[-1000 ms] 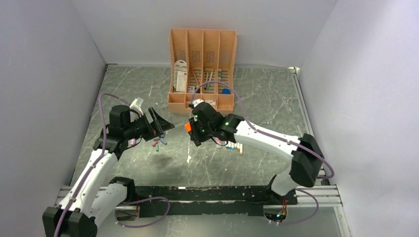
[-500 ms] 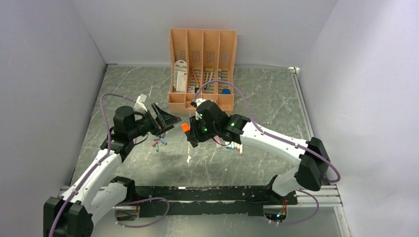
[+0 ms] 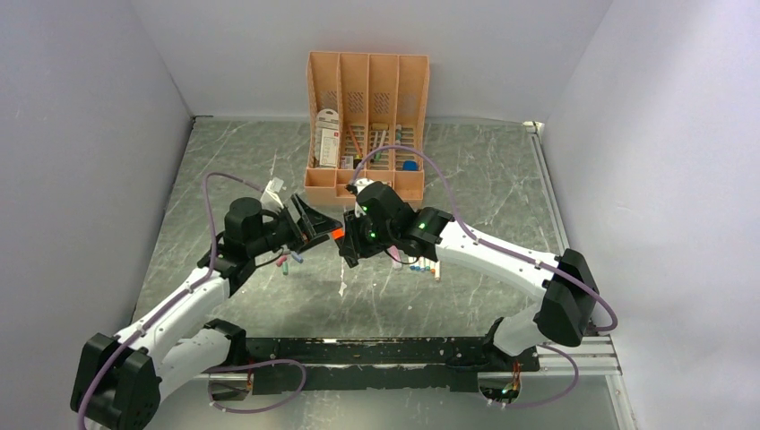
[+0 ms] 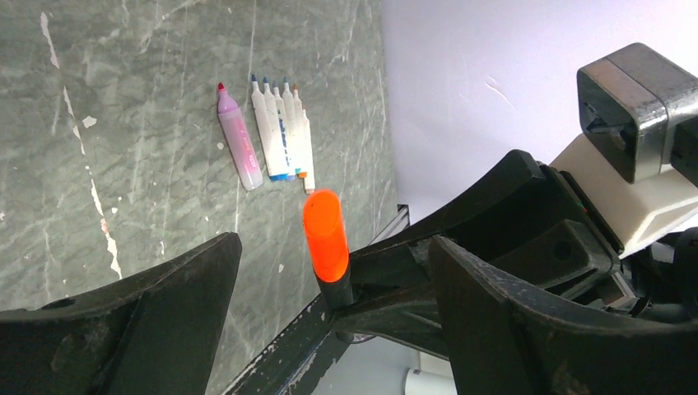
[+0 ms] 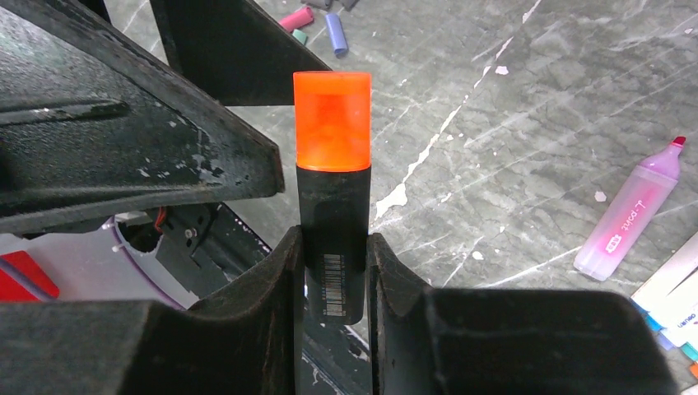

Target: Open the pen caps

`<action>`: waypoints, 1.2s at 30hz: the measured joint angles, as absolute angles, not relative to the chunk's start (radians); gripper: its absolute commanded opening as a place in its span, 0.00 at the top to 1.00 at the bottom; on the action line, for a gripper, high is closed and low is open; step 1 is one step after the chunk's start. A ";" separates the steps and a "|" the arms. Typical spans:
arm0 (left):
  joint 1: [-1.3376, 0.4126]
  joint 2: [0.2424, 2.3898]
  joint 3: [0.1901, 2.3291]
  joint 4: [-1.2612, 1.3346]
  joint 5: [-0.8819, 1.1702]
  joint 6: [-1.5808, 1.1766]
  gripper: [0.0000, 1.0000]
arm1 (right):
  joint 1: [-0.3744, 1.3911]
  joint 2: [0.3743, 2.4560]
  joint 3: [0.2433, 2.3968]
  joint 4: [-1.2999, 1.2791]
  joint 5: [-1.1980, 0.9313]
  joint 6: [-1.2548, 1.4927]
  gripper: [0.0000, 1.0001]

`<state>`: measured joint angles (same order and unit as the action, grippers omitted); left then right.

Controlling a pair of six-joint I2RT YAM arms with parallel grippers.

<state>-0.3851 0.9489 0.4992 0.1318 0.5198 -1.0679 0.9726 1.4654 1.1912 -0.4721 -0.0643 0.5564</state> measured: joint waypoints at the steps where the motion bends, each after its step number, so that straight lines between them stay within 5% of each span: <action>1: -0.392 0.955 0.499 0.139 0.515 -1.071 0.07 | 0.973 1.465 1.191 -0.472 -0.064 0.557 1.00; 27: -0.472 1.046 0.499 0.197 0.433 -1.081 0.57 | 0.973 1.466 1.191 -0.468 -0.071 0.558 1.00; 32: -0.477 1.050 0.502 0.200 0.428 -1.083 0.83 | 0.973 1.467 1.191 -0.471 -0.073 0.558 1.00; 36: -0.486 1.055 0.514 0.215 0.428 -1.086 0.90 | 0.971 1.468 1.189 -0.470 -0.076 0.558 0.98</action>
<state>-0.4862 1.0554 0.5140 0.2146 0.4282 -1.0859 0.9714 1.4685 1.1889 -0.4698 -0.0757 0.5583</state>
